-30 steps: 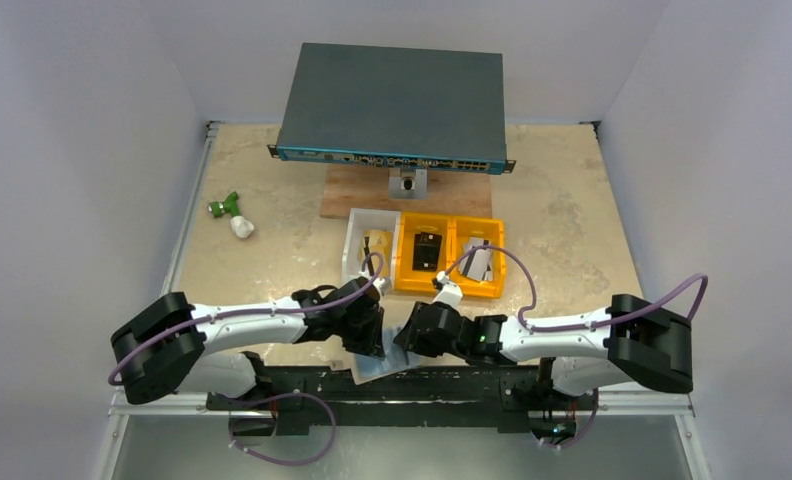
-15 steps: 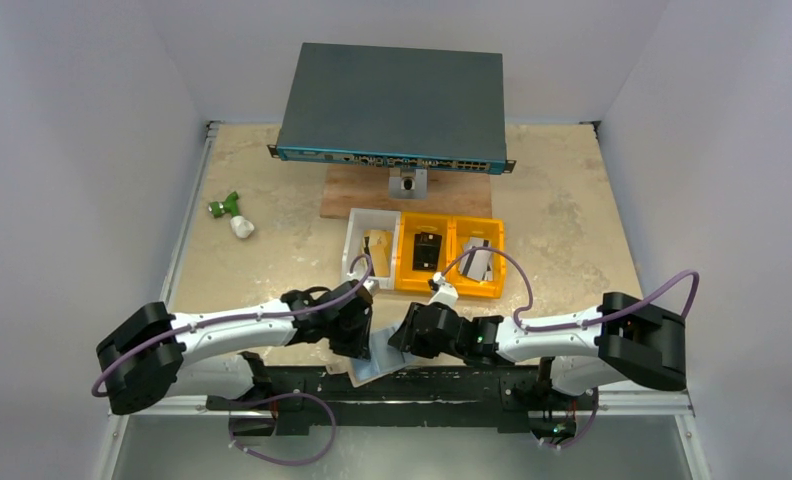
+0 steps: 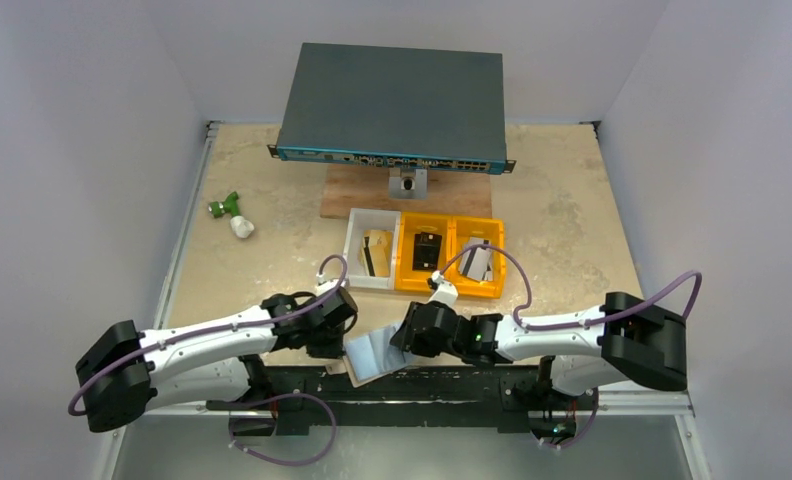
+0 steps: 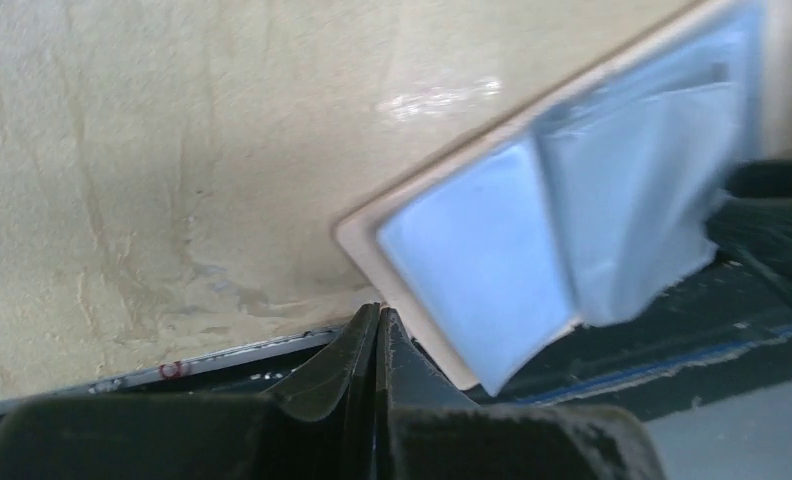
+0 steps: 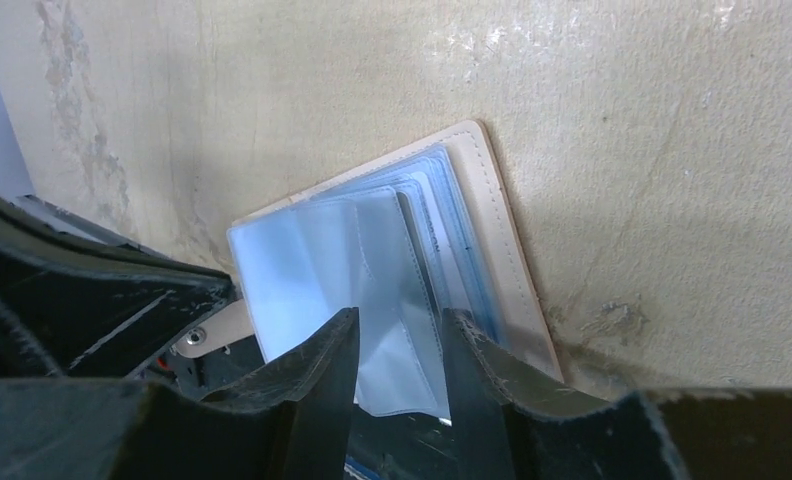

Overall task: Take the credit cards out of the card holder
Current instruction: Remove the credit card from the card holder.

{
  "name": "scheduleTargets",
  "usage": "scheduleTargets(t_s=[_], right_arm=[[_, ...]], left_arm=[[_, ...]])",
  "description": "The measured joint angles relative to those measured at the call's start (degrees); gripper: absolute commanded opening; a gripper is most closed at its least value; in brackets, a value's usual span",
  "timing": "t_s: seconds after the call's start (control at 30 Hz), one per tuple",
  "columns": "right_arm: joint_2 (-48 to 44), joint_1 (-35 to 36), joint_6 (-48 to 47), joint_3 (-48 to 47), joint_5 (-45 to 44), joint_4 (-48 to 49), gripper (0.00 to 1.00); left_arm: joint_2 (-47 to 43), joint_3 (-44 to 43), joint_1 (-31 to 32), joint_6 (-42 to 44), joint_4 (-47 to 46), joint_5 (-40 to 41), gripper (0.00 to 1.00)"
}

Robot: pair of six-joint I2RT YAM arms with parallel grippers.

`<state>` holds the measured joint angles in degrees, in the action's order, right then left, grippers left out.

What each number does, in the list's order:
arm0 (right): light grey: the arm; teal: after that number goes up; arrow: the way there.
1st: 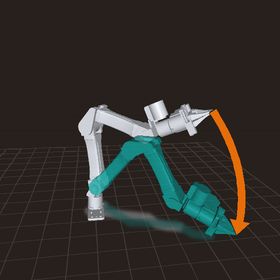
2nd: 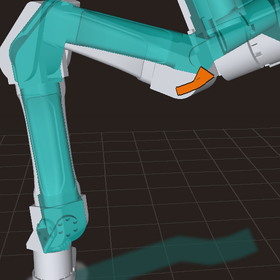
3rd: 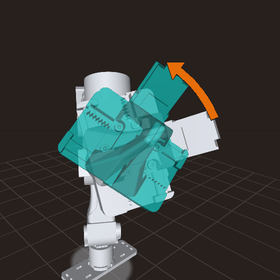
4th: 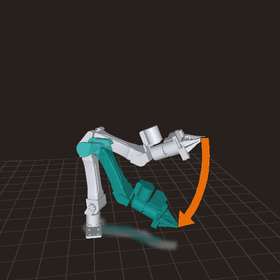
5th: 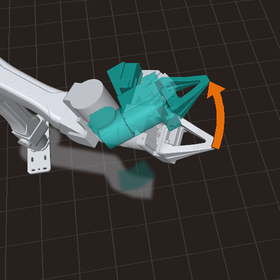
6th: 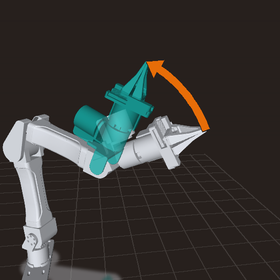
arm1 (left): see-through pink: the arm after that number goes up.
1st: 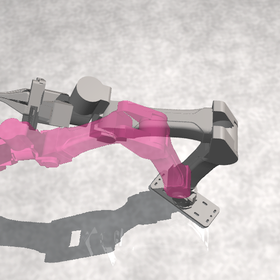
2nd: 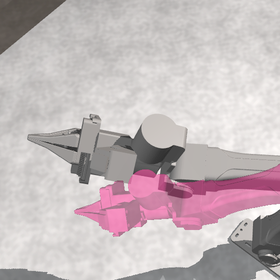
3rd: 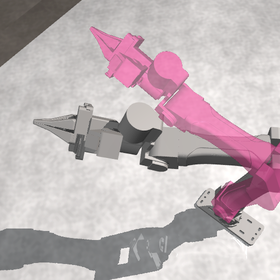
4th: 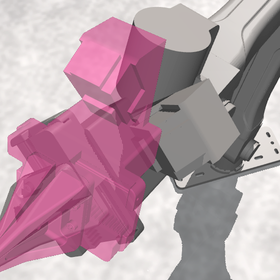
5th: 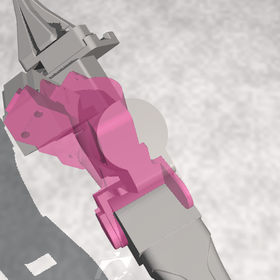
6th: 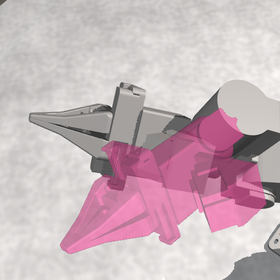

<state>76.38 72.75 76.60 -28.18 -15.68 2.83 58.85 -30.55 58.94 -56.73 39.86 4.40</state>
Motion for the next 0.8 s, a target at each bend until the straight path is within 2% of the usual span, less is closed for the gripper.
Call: scheduleTargets(t_s=[0.17, 0.5, 0.8], right_arm=[[0.24, 0.00, -1.03, -1.75, -0.09, -1.29, 0.35], [0.24, 0.37, -1.68, -2.60, -0.85, -3.96, 0.36], [-0.76, 0.37, -0.57, -2.25, -1.60, -6.43, 0.44]], left_arm=[[5.27, 1.57, -0.02, -2.29, 0.17, 0.59, 0.00], [12.17, -1.38, -0.02, -1.18, -8.09, -2.08, 0.00], [19.74, -6.19, -0.04, 0.85, -11.98, -4.11, 0.00]])
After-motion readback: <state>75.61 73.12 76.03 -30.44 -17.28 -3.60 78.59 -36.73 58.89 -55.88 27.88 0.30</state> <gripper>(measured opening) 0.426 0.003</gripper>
